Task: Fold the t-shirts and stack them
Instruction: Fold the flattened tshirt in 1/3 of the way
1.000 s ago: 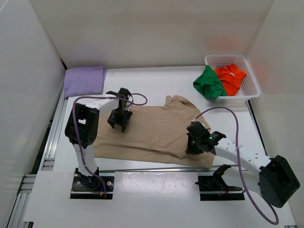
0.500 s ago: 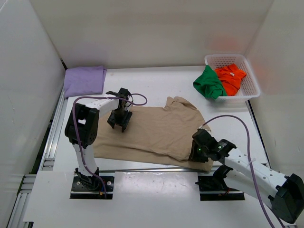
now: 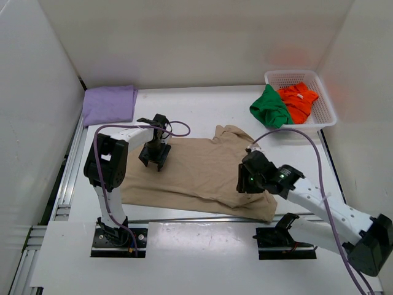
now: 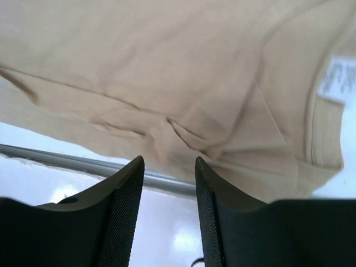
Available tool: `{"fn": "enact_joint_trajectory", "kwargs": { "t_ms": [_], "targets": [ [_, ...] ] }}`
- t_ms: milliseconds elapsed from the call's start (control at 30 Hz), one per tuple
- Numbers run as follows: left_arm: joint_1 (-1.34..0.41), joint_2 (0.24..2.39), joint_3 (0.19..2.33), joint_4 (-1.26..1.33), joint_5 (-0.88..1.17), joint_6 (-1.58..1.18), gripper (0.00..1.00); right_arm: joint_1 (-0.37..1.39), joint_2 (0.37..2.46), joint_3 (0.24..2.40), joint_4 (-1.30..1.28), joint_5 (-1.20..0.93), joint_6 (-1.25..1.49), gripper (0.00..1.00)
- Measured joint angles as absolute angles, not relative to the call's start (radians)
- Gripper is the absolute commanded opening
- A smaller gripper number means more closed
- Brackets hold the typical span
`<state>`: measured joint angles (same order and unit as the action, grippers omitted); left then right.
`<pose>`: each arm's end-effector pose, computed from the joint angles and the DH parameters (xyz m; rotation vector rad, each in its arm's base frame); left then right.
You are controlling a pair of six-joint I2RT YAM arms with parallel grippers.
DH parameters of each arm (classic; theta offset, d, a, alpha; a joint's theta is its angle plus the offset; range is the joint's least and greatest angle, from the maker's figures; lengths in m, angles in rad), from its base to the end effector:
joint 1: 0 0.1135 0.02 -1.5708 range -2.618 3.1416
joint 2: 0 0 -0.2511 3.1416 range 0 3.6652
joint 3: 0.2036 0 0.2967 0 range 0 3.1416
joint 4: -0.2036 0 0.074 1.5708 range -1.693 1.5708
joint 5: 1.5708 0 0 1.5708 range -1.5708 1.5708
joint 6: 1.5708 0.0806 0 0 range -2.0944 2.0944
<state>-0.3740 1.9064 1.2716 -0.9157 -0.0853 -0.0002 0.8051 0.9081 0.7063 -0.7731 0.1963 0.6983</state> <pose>0.3519 -0.1307 0.0723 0.5753 3.0495 0.1243 0.1833 0.1680 0.1853 -0.0592 2.5546 0.3519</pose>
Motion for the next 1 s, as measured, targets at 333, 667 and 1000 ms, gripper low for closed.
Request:
{"fn": "enact_joint_trajectory", "kwargs": {
  "t_ms": [333, 667, 1000],
  "targets": [
    [-0.374, 1.906, 1.272, -0.916, -0.085, 0.000, 0.70, 0.796, 1.208, 0.721, -0.621, 0.081, 0.549, 0.48],
    [-0.374, 1.906, 1.272, -0.917, -0.079, 0.000, 0.70, 0.784, 1.213, 0.622, -0.546, -0.003, 0.520, 0.42],
    [-0.374, 1.906, 1.272, -0.919, -0.075, 0.000, 0.70, 0.783, 1.205, 0.617, -0.549, -0.008, 0.518, 0.03]
  ]
}}
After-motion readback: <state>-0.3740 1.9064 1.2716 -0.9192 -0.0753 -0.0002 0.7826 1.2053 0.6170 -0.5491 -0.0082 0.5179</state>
